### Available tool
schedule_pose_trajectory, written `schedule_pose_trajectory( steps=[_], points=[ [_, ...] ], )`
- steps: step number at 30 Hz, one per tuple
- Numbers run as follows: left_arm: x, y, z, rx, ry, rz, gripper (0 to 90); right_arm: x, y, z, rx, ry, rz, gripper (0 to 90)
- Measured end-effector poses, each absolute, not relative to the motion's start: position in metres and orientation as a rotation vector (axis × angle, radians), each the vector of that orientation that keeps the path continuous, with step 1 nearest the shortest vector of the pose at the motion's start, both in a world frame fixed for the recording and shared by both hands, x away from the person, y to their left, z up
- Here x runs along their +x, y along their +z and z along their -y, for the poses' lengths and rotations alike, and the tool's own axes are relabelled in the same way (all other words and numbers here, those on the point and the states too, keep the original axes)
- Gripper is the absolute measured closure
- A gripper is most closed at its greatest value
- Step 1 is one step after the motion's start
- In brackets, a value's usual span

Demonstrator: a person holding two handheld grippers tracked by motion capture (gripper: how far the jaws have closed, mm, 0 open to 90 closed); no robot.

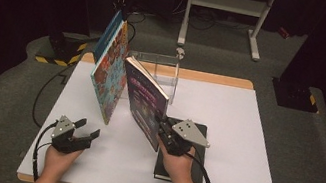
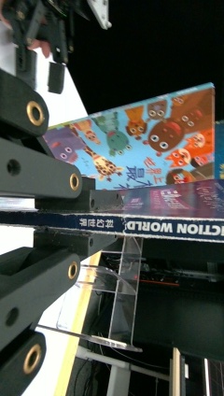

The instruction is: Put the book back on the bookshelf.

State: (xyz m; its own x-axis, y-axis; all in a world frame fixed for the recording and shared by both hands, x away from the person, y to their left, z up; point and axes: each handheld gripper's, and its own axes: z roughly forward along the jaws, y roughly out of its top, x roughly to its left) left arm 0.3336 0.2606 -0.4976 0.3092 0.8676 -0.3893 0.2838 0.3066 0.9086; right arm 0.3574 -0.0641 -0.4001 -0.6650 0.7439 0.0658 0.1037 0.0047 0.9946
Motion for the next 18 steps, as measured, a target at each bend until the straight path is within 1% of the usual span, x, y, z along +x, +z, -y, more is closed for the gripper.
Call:
schedule_pose_trajectory(
  steps=[10,18],
  points=[
    [0.333,-0.498,-0.262,1.254,0.558,-1.235,27.5,0.368,-0.391,0.059,0.900,1.713,-1.715,83.5],
    [0.334,-0.497,-0.261,1.242,0.543,-1.239,27.4,0.375,-0.396,0.054,0.924,1.668,-1.700,83.5]
  ],
)
